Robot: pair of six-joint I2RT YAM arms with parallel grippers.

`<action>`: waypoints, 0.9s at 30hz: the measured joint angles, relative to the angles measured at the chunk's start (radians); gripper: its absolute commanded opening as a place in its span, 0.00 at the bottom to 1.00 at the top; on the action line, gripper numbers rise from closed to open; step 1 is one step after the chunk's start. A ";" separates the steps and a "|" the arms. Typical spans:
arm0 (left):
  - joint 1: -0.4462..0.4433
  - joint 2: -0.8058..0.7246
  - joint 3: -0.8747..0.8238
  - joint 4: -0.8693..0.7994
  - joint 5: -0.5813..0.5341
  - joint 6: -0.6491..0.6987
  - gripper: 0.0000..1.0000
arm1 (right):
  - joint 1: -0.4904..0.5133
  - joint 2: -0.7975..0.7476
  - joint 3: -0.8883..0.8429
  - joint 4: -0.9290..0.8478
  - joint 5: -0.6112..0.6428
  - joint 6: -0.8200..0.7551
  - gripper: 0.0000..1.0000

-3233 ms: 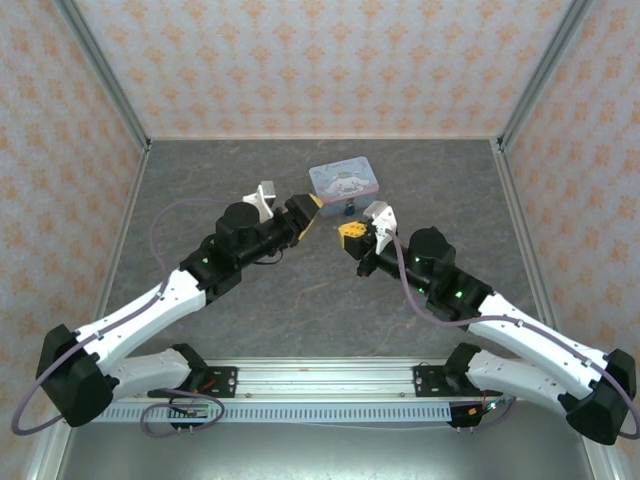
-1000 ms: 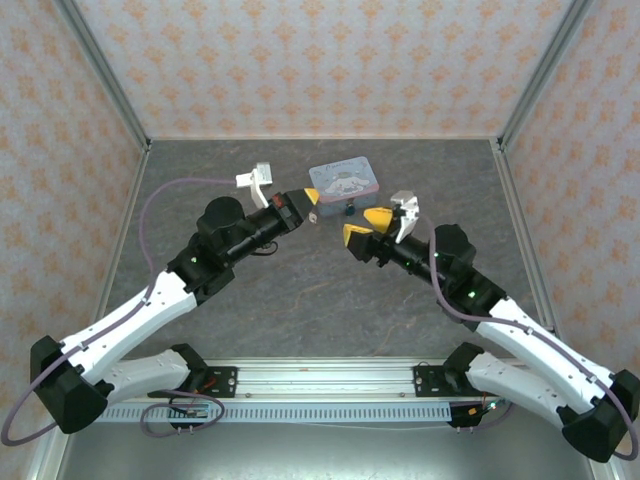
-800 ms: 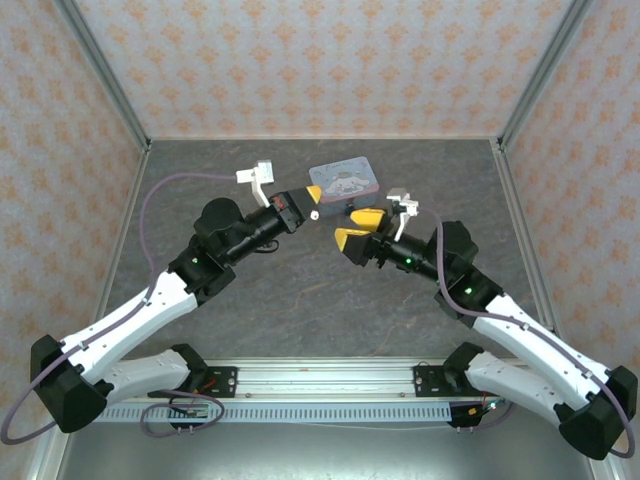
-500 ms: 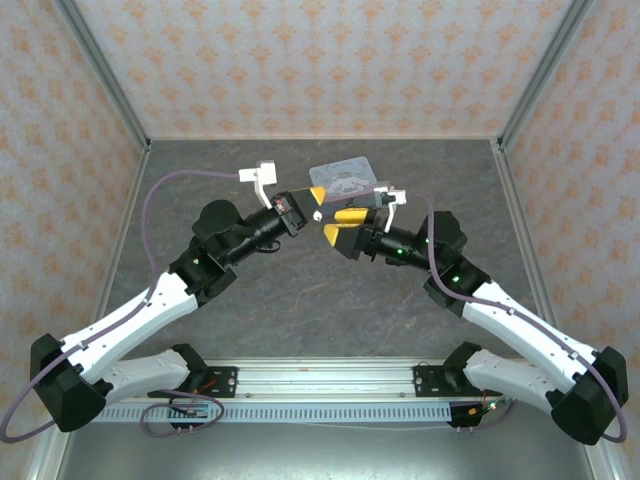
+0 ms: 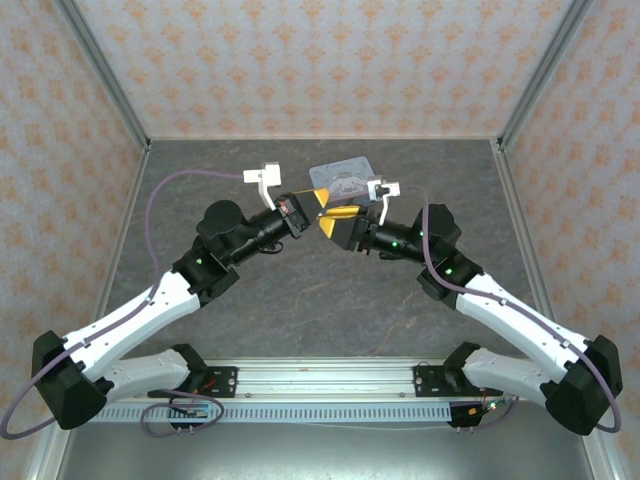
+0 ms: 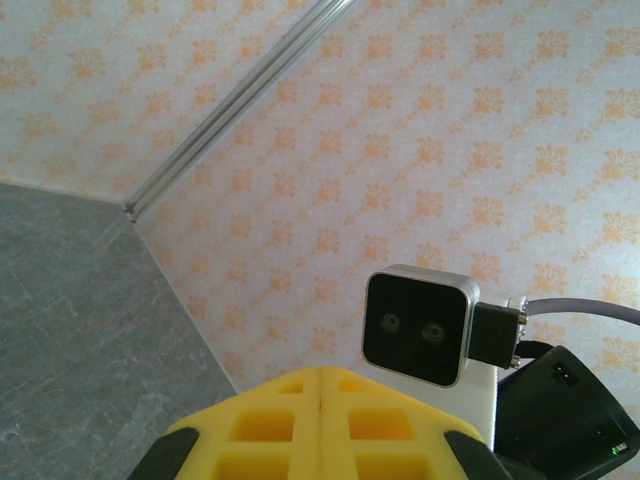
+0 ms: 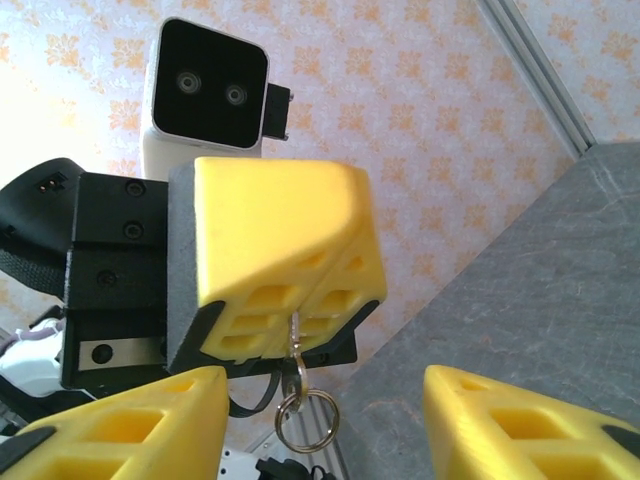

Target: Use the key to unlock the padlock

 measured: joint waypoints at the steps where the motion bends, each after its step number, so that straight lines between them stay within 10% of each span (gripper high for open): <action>1: 0.000 0.000 0.000 0.000 0.000 0.000 0.00 | 0.000 0.004 0.000 0.000 0.000 0.002 0.48; 27: 0.000 0.000 -0.003 -0.009 -0.020 0.008 0.08 | 0.001 0.029 0.019 -0.006 -0.022 0.012 0.00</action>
